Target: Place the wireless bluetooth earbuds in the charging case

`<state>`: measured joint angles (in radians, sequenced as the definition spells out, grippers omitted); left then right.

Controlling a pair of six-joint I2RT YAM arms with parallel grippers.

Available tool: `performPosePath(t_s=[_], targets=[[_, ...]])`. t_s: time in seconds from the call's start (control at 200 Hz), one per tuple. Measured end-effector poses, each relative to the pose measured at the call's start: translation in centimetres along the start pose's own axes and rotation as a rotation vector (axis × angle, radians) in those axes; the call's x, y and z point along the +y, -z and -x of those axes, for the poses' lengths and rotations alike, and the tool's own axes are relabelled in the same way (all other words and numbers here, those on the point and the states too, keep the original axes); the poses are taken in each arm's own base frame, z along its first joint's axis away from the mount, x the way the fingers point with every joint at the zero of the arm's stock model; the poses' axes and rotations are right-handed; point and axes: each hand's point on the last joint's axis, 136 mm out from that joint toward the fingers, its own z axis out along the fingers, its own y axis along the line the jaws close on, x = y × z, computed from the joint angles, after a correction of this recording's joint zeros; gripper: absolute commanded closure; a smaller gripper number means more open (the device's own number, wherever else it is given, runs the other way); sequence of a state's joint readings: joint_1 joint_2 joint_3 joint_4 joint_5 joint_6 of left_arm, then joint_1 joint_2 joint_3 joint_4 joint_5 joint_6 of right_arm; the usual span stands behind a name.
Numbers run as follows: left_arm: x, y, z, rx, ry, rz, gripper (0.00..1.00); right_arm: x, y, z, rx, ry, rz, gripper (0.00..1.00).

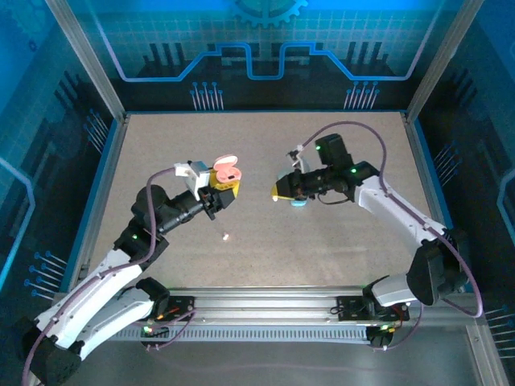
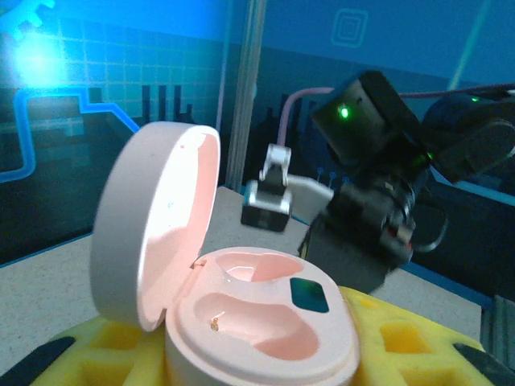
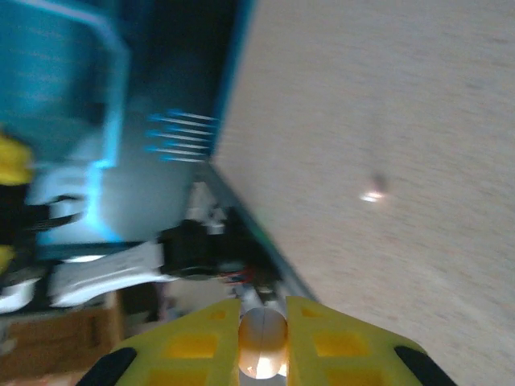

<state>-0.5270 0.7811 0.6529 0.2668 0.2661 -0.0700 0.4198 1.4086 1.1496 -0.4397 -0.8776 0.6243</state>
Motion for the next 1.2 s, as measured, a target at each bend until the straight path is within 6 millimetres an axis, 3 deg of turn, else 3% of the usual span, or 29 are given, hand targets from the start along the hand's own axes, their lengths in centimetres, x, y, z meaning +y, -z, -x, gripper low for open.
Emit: performPosePath(t_s=[0.215, 0.445, 0.805, 1.201], targets=[[-0.8, -1.1, -3.0, 0.05, -0.036, -0.093, 0.68, 4.6, 2.1, -0.3, 0.08, 0.025, 0.254, 0.82], [-2.1, -1.9, -4.8, 0.064, -0.112, -0.178, 0.68, 7.7, 3.2, -0.2, 0.113, 0.081, 0.336, 0.81], [-3.6, -2.7, -5.7, 0.069, -0.176, -0.242, 0.68, 7.7, 2.8, 0.4, 0.084, 0.06, 0.29, 0.82], [-3.1, -3.1, -5.5, 0.054, -0.181, -0.202, 0.68, 7.8, 2.1, 0.3, 0.076, -0.017, 0.282, 0.82]])
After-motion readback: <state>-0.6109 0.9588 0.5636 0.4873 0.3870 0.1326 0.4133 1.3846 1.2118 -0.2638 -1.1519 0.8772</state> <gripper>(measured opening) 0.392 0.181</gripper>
